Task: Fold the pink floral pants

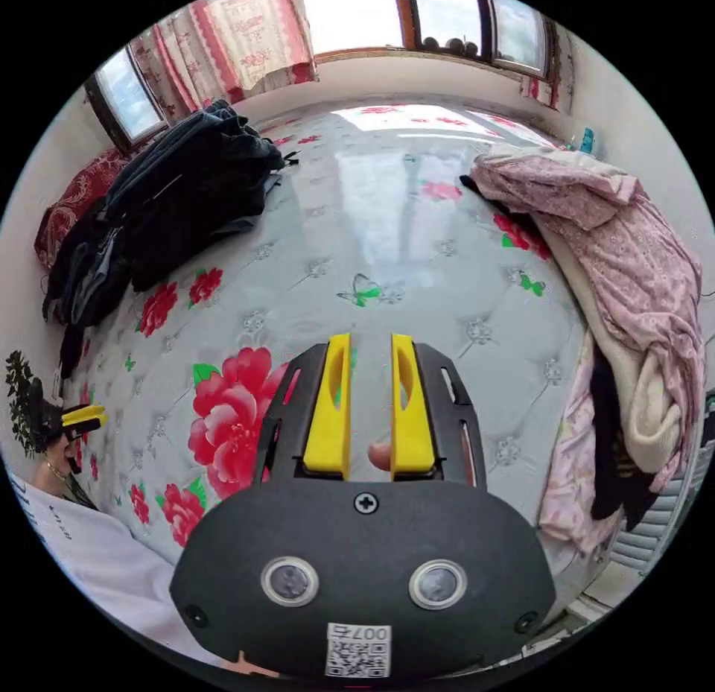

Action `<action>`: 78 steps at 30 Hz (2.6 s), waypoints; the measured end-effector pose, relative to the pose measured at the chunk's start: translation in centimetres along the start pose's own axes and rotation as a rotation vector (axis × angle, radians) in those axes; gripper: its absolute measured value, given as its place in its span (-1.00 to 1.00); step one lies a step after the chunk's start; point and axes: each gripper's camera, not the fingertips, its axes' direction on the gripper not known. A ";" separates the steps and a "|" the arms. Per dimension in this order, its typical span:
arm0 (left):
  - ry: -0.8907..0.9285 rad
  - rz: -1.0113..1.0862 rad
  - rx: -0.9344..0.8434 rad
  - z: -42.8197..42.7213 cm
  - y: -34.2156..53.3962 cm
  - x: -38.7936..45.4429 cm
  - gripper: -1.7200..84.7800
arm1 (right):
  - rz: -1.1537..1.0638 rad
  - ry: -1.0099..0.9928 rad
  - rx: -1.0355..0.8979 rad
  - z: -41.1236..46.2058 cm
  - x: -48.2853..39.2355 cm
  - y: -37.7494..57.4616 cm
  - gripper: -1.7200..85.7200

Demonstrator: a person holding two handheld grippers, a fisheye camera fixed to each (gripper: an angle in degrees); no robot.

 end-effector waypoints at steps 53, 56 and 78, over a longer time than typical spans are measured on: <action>-0.121 -0.070 0.076 0.7 5.1 1.8 -0.95 | 0.190 0.620 0.018 -8.2 7.2 3.4 -0.95; -0.009 -0.138 0.137 -0.7 6.8 0.3 -0.97 | -0.032 0.494 0.201 -14.0 -0.1 6.2 -0.96; 0.110 -0.131 0.447 -17.1 28.5 -10.1 -0.81 | -0.629 -0.559 -0.001 -7.0 -45.7 24.4 -0.82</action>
